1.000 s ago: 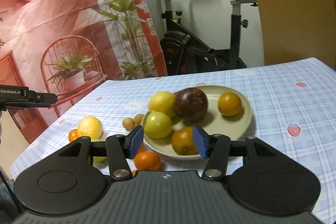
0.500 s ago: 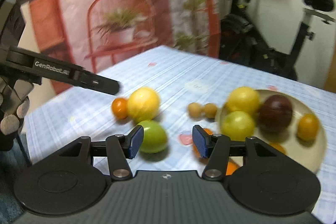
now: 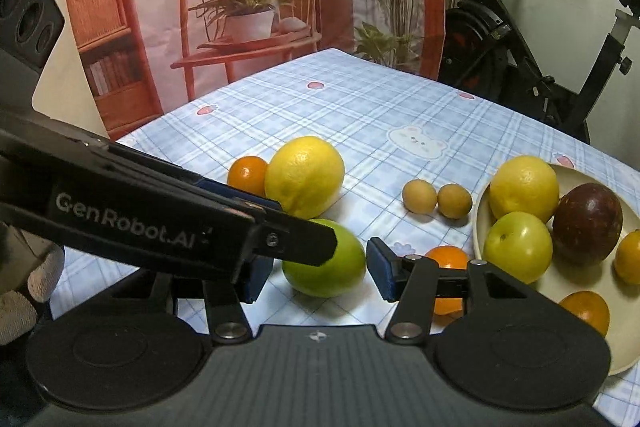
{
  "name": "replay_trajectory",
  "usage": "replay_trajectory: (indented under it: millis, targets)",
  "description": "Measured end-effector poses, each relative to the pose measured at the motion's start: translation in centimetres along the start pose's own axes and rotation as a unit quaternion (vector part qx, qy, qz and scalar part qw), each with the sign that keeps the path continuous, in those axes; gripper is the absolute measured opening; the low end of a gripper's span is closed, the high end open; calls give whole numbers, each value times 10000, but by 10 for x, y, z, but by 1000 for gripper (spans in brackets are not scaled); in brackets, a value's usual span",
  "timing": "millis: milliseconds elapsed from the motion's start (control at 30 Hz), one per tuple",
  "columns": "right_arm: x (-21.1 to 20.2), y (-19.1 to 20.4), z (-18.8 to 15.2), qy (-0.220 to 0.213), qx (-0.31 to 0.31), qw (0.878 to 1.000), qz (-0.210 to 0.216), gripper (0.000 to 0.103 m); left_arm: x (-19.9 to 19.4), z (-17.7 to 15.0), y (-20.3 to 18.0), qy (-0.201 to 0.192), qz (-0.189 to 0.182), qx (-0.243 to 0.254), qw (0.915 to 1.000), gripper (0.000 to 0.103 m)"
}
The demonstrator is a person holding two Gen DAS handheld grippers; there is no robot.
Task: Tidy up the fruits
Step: 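Move the left tool to the green apple and close around it, then carry the green apple with the left tool over the plate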
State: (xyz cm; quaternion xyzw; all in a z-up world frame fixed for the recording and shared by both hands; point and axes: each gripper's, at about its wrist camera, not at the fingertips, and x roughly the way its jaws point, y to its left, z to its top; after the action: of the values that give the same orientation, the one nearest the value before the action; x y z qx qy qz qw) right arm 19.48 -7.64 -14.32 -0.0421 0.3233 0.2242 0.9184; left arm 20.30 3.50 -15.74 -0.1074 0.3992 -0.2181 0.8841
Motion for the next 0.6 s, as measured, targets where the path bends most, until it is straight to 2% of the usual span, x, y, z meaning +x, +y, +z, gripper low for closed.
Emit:
replay_trajectory:
  millis: [400, 600]
  targets:
    - [11, -2, -4, 190, 50, 9998, -47, 52, 19, -4, -1, 120, -93, -72, 9999, 49]
    - [12, -2, -6, 218, 160, 9996, -73, 50, 17, -8, -7, 109, -39, 91, 9999, 48]
